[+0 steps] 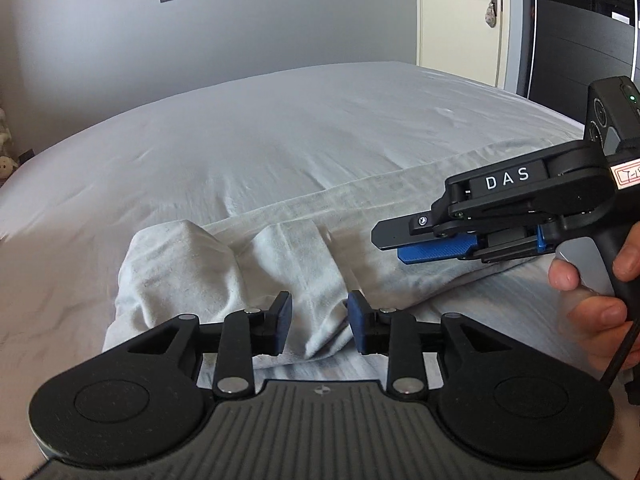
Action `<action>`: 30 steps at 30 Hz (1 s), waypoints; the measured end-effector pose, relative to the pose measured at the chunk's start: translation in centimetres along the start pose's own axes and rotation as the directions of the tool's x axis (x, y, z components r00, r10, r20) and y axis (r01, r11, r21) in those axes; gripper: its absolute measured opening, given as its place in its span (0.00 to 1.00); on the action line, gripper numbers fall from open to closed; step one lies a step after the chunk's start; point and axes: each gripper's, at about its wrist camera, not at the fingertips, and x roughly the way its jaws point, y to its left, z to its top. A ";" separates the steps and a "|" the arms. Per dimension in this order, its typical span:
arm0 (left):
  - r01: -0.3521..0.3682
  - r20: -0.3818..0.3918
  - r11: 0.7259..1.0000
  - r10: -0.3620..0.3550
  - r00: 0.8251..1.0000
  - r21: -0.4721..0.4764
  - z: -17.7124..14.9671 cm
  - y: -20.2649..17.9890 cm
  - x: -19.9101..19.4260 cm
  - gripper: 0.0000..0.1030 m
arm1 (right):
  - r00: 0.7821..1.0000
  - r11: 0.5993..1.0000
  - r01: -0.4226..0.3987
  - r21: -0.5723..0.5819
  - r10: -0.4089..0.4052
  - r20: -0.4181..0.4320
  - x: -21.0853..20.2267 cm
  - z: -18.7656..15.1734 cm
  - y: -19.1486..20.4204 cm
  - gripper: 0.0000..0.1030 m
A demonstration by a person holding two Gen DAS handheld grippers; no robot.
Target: Fold clothes
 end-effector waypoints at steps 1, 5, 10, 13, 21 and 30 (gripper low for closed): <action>-0.016 0.006 1.000 0.016 1.000 -0.006 0.1 0.1 0.0 0.35 | 1.000 1.000 0.002 -0.016 -0.002 0.000 0.2 0.0 0.3 0.35; -0.094 0.038 0.995 0.095 0.995 -0.045 0.9 1.8 -0.8 0.35 | 1.000 0.997 0.004 -0.079 -0.003 0.005 1.0 0.0 1.5 0.29; -0.236 -0.010 0.964 0.237 0.972 -0.122 1.7 5.2 -0.3 0.31 | 0.999 0.987 0.030 -0.159 -0.028 0.015 3.3 0.2 3.1 0.24; -0.280 -0.064 0.947 0.273 0.960 -0.159 1.2 7.1 0.4 0.22 | 0.999 0.979 0.037 -0.199 -0.032 0.028 4.4 0.4 3.6 0.21; -0.301 -0.143 0.936 0.278 0.950 -0.182 -0.2 9.9 1.2 0.18 | 0.996 0.972 0.084 -0.220 -0.080 0.029 7.1 0.9 3.4 0.23; -0.294 -0.150 0.939 0.269 0.951 -0.178 -0.8 9.9 1.3 0.18 | 0.994 0.962 0.090 -0.257 -0.072 0.081 6.1 0.5 4.4 0.04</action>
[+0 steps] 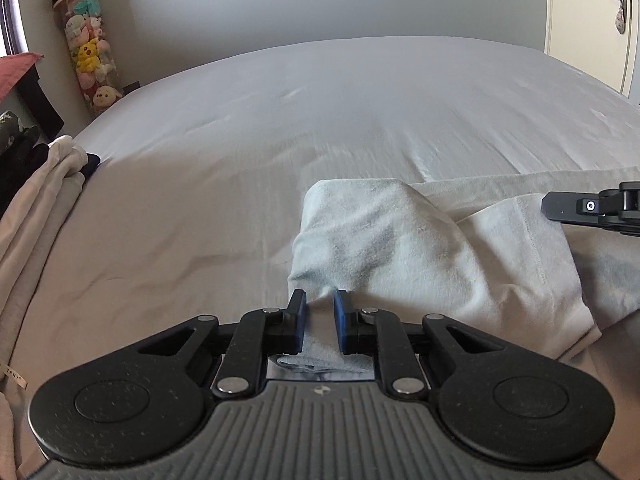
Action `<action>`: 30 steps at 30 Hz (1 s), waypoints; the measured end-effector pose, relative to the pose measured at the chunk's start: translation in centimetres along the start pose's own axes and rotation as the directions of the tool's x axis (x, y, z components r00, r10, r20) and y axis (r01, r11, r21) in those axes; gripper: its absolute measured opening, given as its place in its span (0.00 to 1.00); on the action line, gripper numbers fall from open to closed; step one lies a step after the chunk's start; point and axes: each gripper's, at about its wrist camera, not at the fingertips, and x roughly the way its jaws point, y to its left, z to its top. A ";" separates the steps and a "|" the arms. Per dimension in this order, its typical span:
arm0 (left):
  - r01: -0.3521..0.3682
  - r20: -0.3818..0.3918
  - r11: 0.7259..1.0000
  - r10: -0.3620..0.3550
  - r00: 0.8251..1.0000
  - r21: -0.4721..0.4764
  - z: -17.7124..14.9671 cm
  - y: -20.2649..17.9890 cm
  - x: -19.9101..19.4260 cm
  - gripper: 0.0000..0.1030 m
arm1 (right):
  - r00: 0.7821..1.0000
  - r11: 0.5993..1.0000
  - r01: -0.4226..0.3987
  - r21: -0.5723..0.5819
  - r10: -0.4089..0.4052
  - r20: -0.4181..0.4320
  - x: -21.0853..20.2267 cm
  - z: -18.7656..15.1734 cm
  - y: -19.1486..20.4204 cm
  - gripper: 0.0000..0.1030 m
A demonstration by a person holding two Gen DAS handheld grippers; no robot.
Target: Fold clothes
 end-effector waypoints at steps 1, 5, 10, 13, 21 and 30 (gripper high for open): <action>0.000 -0.001 1.000 0.000 1.000 -0.005 0.0 0.1 0.0 0.18 | 1.000 1.000 0.003 0.005 -0.003 0.006 -0.3 0.1 0.1 0.04; -0.009 -0.010 1.000 0.009 1.000 -0.013 -0.1 0.2 -0.1 0.18 | 0.999 0.999 0.046 0.026 -0.046 -0.020 -0.2 0.1 -0.5 0.03; -0.007 -0.011 1.000 0.007 1.000 -0.012 -0.2 0.2 -0.2 0.18 | 0.996 0.994 0.056 0.093 -0.050 -0.071 0.4 -0.4 -1.9 0.09; 0.001 -0.009 1.000 -0.001 1.000 -0.018 -0.2 0.3 -0.3 0.18 | 0.996 0.977 0.032 0.209 -0.014 -0.083 -0.3 -0.2 -2.9 0.30; 0.011 -0.010 1.000 -0.011 1.000 -0.026 -0.1 0.8 0.1 0.18 | 0.984 0.923 -0.019 0.384 0.085 -0.155 -0.6 -0.9 -4.7 0.33; 0.007 -0.011 1.000 -0.008 1.000 -0.029 -0.1 0.8 0.2 0.18 | 0.958 0.922 -0.052 0.384 0.155 -0.243 0.2 -1.3 -3.7 0.33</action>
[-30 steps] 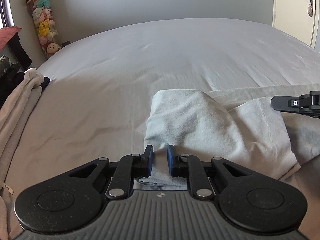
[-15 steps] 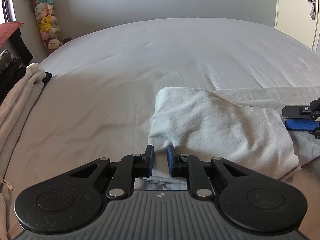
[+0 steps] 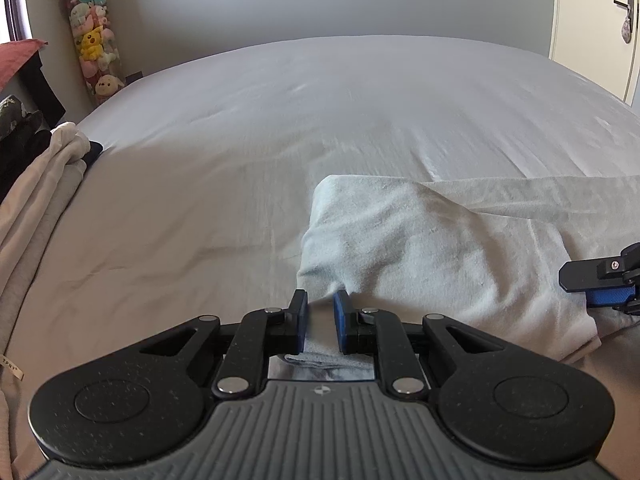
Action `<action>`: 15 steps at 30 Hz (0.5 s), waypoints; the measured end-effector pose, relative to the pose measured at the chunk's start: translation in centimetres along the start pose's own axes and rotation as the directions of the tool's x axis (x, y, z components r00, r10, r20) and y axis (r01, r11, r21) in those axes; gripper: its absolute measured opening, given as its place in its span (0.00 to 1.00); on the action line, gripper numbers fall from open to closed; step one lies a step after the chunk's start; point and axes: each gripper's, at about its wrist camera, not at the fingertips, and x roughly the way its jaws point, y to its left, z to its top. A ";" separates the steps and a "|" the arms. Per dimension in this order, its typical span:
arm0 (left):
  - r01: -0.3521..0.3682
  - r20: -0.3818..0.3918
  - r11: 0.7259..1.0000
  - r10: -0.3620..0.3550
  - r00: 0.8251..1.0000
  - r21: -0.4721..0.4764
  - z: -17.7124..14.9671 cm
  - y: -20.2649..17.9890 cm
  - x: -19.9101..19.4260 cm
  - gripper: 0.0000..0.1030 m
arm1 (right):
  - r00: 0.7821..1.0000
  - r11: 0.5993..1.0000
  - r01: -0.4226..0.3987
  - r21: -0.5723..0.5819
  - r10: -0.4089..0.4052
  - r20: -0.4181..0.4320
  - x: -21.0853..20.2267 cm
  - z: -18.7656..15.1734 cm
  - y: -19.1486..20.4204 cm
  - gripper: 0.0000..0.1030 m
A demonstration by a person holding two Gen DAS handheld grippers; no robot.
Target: Fold clothes
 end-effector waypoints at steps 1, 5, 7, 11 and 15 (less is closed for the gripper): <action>-0.001 0.000 1.000 0.001 1.000 0.000 0.0 0.0 0.0 0.18 | 1.000 1.000 0.001 -0.010 -0.001 0.003 0.1 -0.1 0.1 0.33; -0.006 0.002 1.000 0.006 1.000 0.003 -0.1 -0.1 0.0 0.18 | 0.999 0.999 -0.037 0.009 0.037 0.025 0.6 -0.1 -0.6 0.27; -0.007 0.001 1.000 0.007 1.000 0.006 0.0 -0.2 -0.1 0.18 | 0.998 0.998 -0.050 0.028 0.049 0.033 0.7 -0.1 -1.2 0.14; 0.013 0.023 1.000 -0.013 1.000 -0.022 0.0 0.4 -0.8 0.18 | 0.997 0.998 -0.065 0.022 0.063 0.051 0.2 0.1 -0.9 0.08; 0.010 0.074 0.996 -0.004 0.997 -0.088 0.4 2.0 -3.2 0.20 | 0.995 0.997 -0.067 -0.030 0.069 0.074 -1.1 0.3 0.6 0.07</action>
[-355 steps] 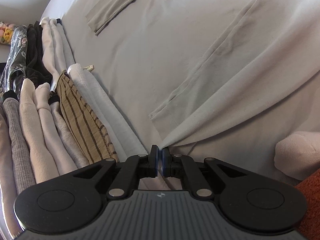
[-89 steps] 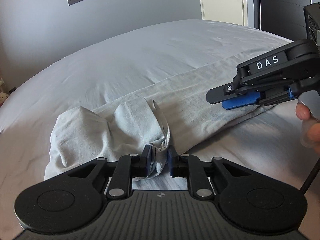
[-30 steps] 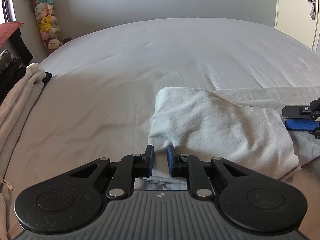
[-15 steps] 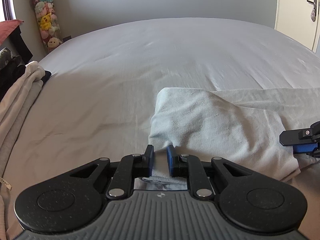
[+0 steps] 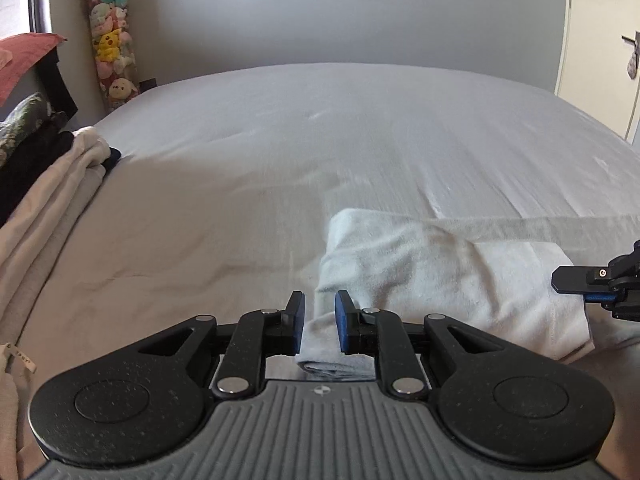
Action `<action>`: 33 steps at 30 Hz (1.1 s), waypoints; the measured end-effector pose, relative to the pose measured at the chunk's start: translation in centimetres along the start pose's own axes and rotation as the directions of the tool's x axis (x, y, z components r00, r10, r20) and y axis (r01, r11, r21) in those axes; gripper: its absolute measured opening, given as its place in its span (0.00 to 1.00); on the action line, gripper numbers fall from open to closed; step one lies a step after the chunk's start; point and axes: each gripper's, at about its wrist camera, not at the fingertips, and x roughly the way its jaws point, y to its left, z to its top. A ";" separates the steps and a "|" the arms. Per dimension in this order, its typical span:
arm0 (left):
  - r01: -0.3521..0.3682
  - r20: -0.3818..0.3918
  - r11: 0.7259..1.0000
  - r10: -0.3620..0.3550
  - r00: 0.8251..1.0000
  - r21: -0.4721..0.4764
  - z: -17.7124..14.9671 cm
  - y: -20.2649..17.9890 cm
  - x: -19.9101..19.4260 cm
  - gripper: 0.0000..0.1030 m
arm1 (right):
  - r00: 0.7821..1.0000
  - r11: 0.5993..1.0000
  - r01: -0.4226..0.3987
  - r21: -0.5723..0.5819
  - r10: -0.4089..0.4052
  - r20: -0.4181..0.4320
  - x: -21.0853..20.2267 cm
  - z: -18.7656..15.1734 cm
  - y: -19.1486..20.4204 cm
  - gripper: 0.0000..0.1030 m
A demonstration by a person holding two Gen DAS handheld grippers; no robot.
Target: Fold clothes
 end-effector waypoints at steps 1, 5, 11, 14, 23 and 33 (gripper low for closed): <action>-0.009 0.009 1.000 0.010 1.000 -0.026 0.4 0.7 -0.7 0.21 | 1.000 1.000 0.001 -0.026 -0.001 0.005 -0.3 0.1 0.7 0.07; -0.026 0.010 0.989 0.027 1.000 -0.145 1.0 3.4 -2.5 0.21 | 0.998 0.988 0.060 -0.145 -0.056 0.038 -1.0 0.3 4.3 0.07; -0.031 -0.066 0.981 0.019 0.998 -0.190 0.2 5.3 -3.1 0.22 | 0.992 0.973 0.121 -0.197 -0.111 0.063 -2.1 1.4 10.3 0.06; 0.005 -0.080 0.982 -0.021 0.997 -0.191 0.0 5.6 -3.1 0.22 | 0.985 0.950 0.164 -0.265 -0.145 0.090 -2.6 3.0 15.6 0.06; 0.120 -0.059 0.974 -0.133 0.989 -0.193 -0.3 5.6 -3.5 0.28 | 0.932 0.812 0.362 -0.458 -0.310 0.187 -6.2 7.9 29.5 0.06; 0.172 -0.044 0.972 -0.181 0.982 -0.158 -0.1 4.3 -3.8 0.28 | 0.800 0.621 0.595 -0.509 -0.516 0.306 -14.1 14.0 31.8 0.06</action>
